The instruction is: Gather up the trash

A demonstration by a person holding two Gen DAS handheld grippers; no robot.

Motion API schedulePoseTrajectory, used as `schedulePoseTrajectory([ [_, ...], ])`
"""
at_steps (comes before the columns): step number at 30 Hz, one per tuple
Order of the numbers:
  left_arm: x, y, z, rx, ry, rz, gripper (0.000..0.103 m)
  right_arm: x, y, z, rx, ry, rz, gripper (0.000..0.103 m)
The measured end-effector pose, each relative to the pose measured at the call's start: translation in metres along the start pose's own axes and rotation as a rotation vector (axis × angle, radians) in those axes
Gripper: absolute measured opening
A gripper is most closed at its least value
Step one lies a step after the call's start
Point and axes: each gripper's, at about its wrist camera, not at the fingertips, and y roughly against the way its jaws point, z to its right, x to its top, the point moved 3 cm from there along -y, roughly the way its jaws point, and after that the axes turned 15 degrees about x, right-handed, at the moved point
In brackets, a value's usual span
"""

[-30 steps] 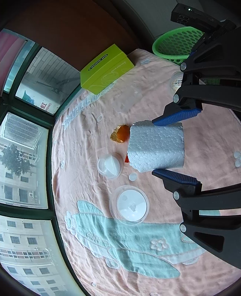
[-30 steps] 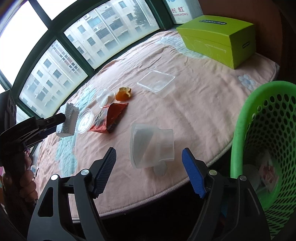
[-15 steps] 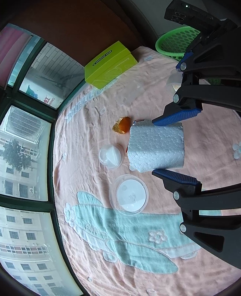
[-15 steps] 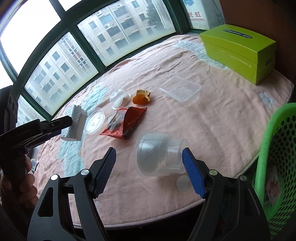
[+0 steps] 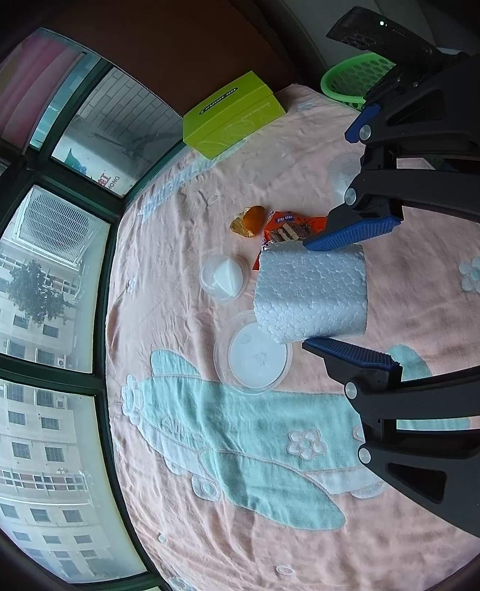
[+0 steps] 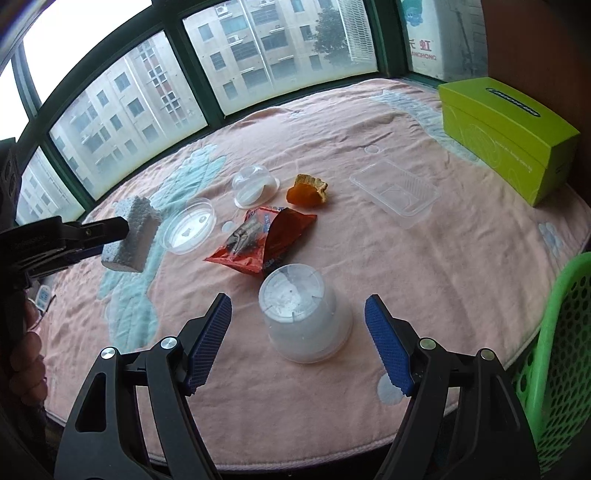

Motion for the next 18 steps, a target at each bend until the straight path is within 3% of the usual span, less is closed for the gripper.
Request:
schedulePoseTrajectory([
  [4,-0.001,-0.002,-0.003,0.001,0.007,-0.005,0.047,-0.001,-0.015,-0.006,-0.039,0.071,-0.034,0.072],
  [11,-0.001,-0.002,-0.008,0.002,0.019,-0.008,0.047,0.000,-0.036,-0.003,-0.088,0.095,-0.078,0.056],
  [18,-0.001,0.004,-0.001,-0.011,0.007,0.001,0.047,0.005,-0.017,-0.004,-0.054,0.068,-0.027,0.055],
])
